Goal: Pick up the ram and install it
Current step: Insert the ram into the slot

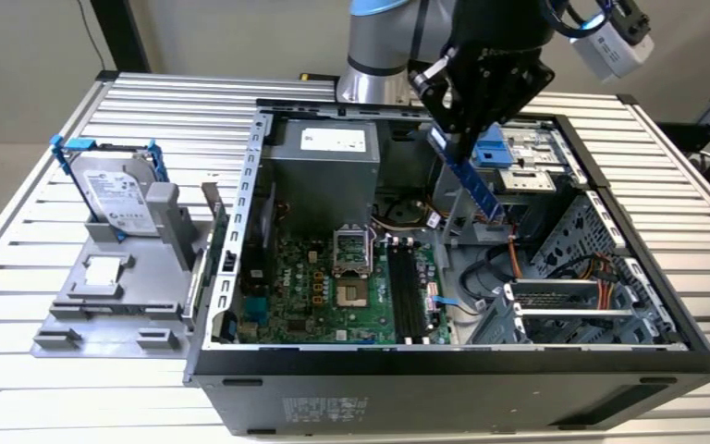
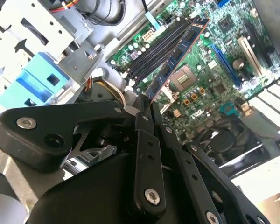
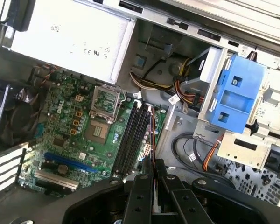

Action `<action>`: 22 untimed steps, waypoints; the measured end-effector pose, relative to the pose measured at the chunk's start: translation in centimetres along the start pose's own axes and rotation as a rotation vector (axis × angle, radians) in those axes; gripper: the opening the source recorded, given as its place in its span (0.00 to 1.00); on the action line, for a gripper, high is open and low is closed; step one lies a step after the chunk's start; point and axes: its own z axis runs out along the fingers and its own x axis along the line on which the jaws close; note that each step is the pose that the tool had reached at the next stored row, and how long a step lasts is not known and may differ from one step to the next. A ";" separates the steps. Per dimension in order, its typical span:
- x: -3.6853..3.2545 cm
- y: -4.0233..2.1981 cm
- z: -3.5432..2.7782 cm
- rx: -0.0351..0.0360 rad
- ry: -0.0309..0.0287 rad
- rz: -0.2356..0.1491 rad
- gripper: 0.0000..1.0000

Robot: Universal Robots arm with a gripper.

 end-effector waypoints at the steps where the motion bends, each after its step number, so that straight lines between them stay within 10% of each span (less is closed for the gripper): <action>1: 0.00 0.00 0.00 0.0001 -0.0001 0.017 0.00; 10: 0.00 0.00 0.00 0.0018 -0.0008 0.160 0.00; 22: -0.28 -0.08 0.58 0.0018 -0.0008 0.168 0.00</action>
